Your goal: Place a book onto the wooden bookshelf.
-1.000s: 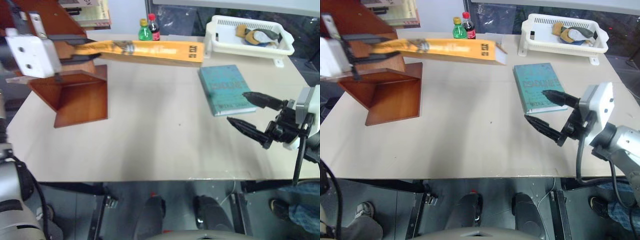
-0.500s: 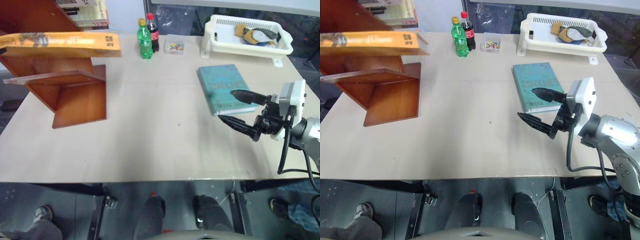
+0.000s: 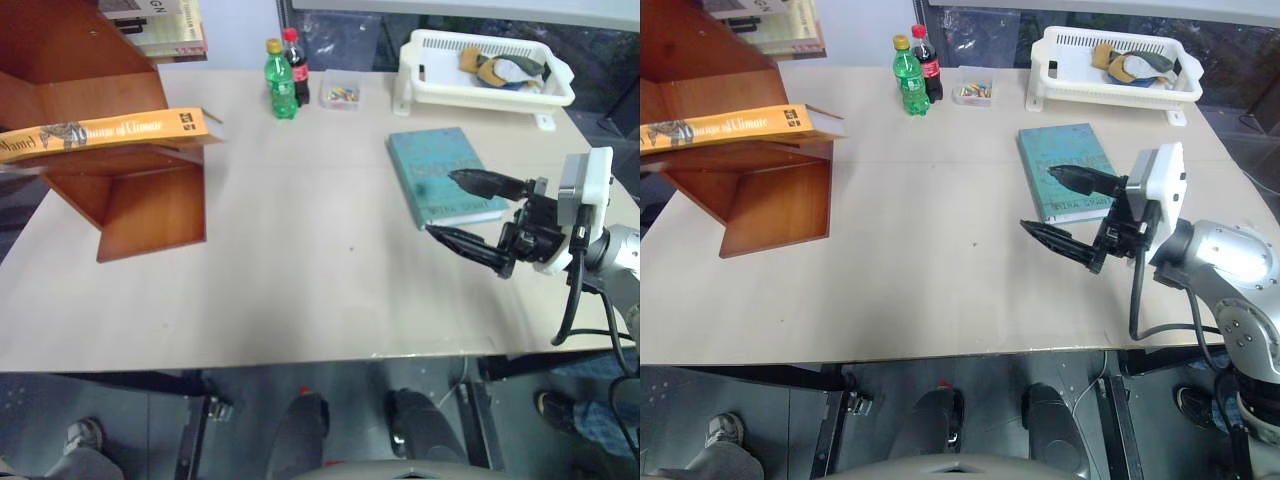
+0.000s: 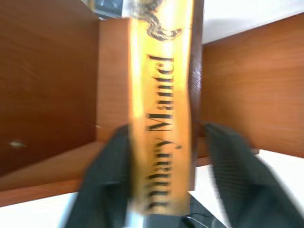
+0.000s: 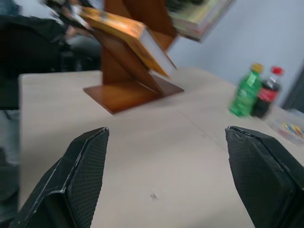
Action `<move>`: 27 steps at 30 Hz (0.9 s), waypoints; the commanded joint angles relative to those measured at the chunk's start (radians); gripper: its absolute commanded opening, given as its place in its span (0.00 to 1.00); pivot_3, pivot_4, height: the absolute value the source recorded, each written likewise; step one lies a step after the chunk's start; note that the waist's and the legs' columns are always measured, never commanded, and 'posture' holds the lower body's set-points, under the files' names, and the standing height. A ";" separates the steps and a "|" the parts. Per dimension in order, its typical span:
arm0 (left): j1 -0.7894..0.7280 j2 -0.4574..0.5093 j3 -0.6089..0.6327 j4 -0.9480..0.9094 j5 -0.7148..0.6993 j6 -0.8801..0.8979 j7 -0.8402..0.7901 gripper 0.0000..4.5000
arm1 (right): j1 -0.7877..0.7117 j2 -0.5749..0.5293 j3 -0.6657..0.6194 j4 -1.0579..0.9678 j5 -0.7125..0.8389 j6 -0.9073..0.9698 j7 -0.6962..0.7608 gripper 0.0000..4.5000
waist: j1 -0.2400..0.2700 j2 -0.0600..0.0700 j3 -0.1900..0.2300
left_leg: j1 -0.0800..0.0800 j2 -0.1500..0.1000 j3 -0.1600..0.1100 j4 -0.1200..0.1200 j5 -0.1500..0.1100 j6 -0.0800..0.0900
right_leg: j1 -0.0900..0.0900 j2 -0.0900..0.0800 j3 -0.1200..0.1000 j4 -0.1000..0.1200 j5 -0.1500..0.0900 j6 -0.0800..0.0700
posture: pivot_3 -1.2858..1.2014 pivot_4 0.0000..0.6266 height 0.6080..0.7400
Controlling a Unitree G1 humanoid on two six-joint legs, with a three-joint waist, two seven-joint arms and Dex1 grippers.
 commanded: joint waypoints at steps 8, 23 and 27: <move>0.127 0.041 0.221 -0.018 -0.255 -0.075 -0.136 0.99 | -0.088 0.024 0.024 -0.005 0.037 0.012 0.009 0.89 | -0.004 0.000 0.000 | -0.001 0.000 0.000 0.000 0.000 0.000 | -0.001 -0.001 0.000 0.000 0.001 -0.002 | 0.52 0.24 1.00; 0.622 -0.173 0.489 -1.319 -0.830 0.746 0.173 0.99 | -0.160 0.000 0.069 0.126 -0.041 0.033 0.079 0.89 | 0.023 0.000 0.000 | -0.001 0.003 0.001 0.001 0.000 0.000 | 0.000 -0.003 0.000 0.000 0.001 -0.002 | 0.52 0.24 1.00; 0.596 -0.302 0.320 -1.577 -0.928 0.974 0.375 0.99 | -0.140 -0.019 0.047 0.088 -0.037 0.064 0.054 0.89 | 0.019 0.004 0.000 | 0.001 0.000 0.001 0.000 0.000 0.000 | 0.000 -0.002 0.001 0.000 0.001 -0.002 | 0.52 0.24 1.00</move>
